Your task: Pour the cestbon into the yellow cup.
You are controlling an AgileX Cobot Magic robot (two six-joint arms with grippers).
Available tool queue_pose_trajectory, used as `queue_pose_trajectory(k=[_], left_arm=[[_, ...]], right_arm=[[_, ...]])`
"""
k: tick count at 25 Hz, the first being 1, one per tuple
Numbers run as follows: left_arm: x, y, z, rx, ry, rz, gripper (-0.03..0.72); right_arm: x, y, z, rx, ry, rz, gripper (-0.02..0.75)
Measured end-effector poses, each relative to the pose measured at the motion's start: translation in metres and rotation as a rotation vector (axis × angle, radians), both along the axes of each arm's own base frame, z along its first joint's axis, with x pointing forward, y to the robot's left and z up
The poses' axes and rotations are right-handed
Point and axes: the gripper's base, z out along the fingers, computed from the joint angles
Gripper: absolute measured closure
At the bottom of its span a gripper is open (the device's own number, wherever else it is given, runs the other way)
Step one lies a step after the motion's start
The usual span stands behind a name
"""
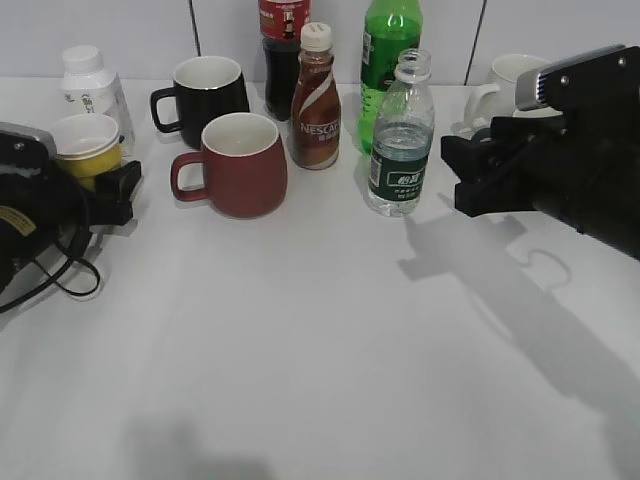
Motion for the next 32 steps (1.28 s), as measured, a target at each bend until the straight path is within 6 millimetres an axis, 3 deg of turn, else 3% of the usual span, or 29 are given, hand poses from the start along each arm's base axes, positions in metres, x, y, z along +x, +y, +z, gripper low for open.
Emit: queue_pose_trajectory(k=[3, 9, 14, 21, 28, 32], left_arm=[[0.001, 0.000, 0.000, 0.000, -0.002, -0.002, 0.122], [0.001, -0.002, -0.002, 0.004, 0.000, -0.018, 0.291], [-0.010, -0.004, 0.000, 0.009, 0.010, -0.052, 0.291], [-0.050, -0.004, 0.019, 0.025, 0.036, -0.105, 0.295], [-0.093, -0.013, 0.041, 0.057, 0.015, -0.255, 0.300], [-0.104, -0.021, 0.046, 0.063, 0.006, -0.380, 0.300]], right_arm=[[0.000, 0.000, 0.000, 0.000, 0.000, 0.000, 0.290], [0.000, 0.000, 0.000, -0.003, -0.003, 0.005, 0.290], [0.000, 0.001, 0.000, -0.005, -0.004, 0.009, 0.290], [0.001, 0.007, -0.009, -0.016, -0.004, 0.073, 0.283], [0.010, 0.017, -0.034, -0.006, 0.008, 0.128, 0.133], [0.025, 0.023, -0.046, 0.022, 0.039, 0.121, 0.089]])
